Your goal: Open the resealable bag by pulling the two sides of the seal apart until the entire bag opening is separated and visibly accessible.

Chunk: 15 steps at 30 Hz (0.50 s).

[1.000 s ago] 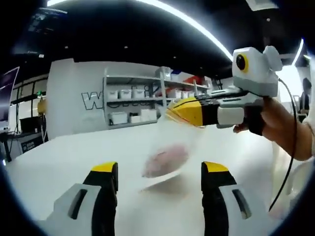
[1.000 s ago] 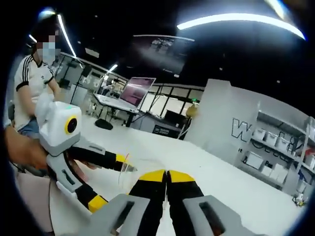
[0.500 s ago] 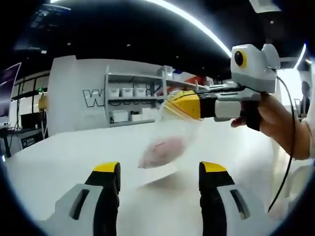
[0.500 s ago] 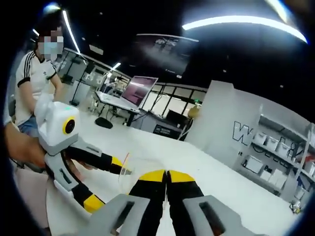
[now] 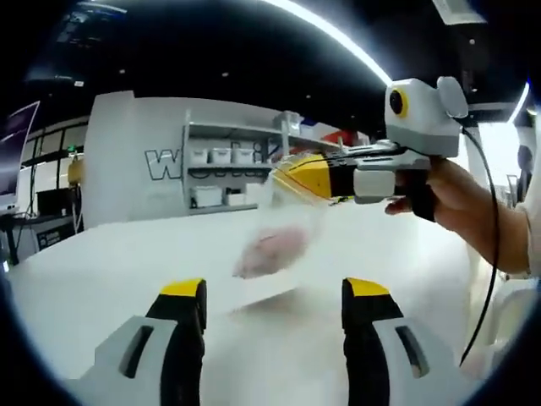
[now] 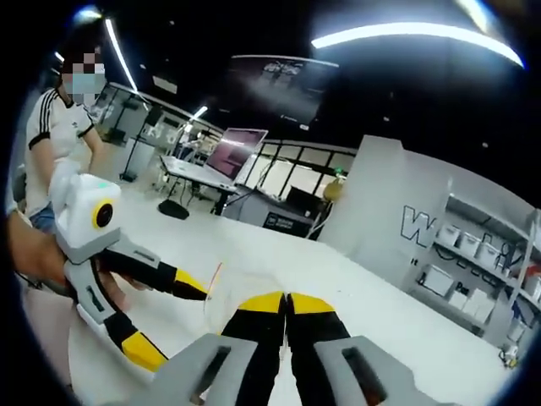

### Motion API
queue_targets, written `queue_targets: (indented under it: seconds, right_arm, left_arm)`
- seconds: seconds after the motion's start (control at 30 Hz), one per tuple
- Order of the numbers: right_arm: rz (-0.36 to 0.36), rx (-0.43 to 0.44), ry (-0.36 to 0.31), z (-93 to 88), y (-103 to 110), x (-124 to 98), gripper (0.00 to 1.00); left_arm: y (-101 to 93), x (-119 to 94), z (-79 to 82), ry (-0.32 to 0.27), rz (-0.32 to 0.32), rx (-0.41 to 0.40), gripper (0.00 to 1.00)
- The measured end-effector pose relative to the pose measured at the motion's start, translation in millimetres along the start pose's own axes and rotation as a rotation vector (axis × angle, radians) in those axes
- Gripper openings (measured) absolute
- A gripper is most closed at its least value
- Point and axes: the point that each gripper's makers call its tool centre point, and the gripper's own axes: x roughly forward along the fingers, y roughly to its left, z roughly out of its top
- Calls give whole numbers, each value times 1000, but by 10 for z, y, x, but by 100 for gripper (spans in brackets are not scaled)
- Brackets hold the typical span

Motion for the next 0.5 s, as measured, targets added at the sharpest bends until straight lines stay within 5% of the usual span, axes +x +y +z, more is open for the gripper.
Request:
queue_targets:
  seconds: [0.5]
  right_arm:
    - [-6,16,33,-146,-228,141,0]
  left_arm:
    - [28,1,-39,13,10,-5,63]
